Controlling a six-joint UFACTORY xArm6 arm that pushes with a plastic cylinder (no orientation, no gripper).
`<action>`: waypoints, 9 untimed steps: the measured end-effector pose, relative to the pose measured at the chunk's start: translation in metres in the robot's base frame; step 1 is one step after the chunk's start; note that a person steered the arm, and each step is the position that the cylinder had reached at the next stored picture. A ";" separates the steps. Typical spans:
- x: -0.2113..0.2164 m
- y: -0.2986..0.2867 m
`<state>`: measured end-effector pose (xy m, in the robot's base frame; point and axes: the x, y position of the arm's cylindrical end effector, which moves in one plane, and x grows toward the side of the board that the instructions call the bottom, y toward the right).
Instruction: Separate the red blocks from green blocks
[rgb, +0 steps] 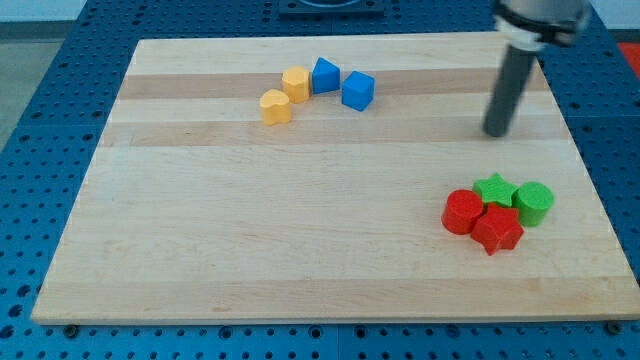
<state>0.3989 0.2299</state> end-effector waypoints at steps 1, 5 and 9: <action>0.026 0.072; 0.154 0.056; 0.134 -0.051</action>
<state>0.5328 0.1788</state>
